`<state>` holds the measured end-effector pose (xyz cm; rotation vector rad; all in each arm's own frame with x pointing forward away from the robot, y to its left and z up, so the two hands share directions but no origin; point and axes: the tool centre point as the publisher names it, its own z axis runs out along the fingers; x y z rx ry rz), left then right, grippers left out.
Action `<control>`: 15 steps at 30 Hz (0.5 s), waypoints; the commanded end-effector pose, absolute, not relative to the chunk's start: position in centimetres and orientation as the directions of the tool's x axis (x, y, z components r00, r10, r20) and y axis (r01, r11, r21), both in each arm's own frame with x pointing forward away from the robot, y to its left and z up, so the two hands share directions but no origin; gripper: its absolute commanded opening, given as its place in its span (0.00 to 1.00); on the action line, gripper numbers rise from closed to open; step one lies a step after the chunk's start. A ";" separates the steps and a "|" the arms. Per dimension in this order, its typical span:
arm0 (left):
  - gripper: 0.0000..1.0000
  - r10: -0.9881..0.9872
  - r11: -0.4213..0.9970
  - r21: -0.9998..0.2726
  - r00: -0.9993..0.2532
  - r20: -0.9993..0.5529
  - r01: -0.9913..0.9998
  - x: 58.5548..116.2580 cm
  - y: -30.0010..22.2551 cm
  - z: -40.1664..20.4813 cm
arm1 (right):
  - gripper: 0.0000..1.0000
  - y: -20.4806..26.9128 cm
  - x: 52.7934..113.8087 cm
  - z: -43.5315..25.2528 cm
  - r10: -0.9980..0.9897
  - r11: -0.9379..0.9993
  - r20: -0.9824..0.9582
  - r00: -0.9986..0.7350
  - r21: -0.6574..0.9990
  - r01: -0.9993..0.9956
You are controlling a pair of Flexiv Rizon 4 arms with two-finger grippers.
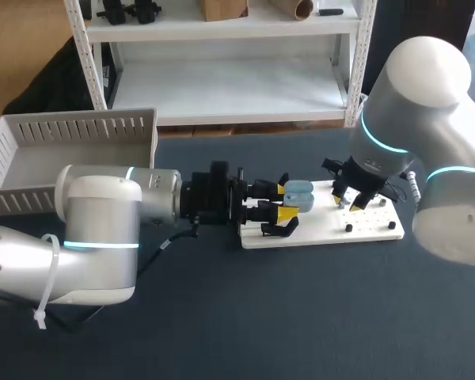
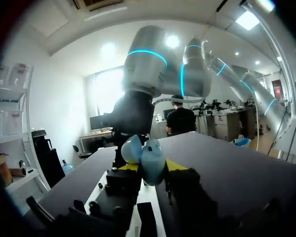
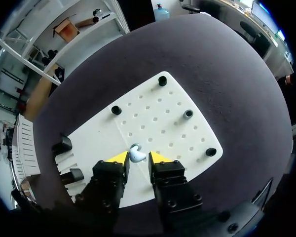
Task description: Pick up each earbud case from the left stands, insert the matching earbuds, close the lid, and place the case in the box.
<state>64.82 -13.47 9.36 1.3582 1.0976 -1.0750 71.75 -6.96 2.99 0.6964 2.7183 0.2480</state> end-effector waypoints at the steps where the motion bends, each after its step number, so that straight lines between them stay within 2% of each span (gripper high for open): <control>1: 0.00 0.052 -0.039 0.180 0.182 -0.982 0.983 64.7 -13.5 9.3 | 0.25 -6.9 71.9 3.0 0.491 0.867 -0.263 -0.830 0.240 0.437; 6: 0.00 0.052 -0.039 0.180 0.182 -0.982 0.983 64.7 -13.5 9.3 | 0.22 -6.9 71.8 3.2 0.490 0.868 -0.261 -0.831 0.238 0.437; 7: 0.00 0.052 -0.039 0.180 0.182 -0.982 0.983 64.7 -13.5 9.3 | 0.17 -6.9 71.8 3.2 0.490 0.868 -0.261 -0.832 0.238 0.436; 8: 0.00 0.052 -0.039 0.180 0.182 -0.982 0.983 64.7 -13.5 9.3 | 0.04 -6.9 71.8 3.2 0.489 0.868 -0.261 -0.832 0.237 0.436; 9: 0.00 0.052 -0.039 0.180 0.182 -0.982 0.983 64.7 -13.5 9.3 | 0.00 -6.9 71.8 3.2 0.488 0.869 -0.262 -0.833 0.237 0.435; 15: 0.00 0.052 -0.039 0.180 0.182 -0.982 0.983 64.7 -13.5 9.3 | 0.00 -6.9 71.6 3.4 0.484 0.871 -0.267 -0.833 0.235 0.431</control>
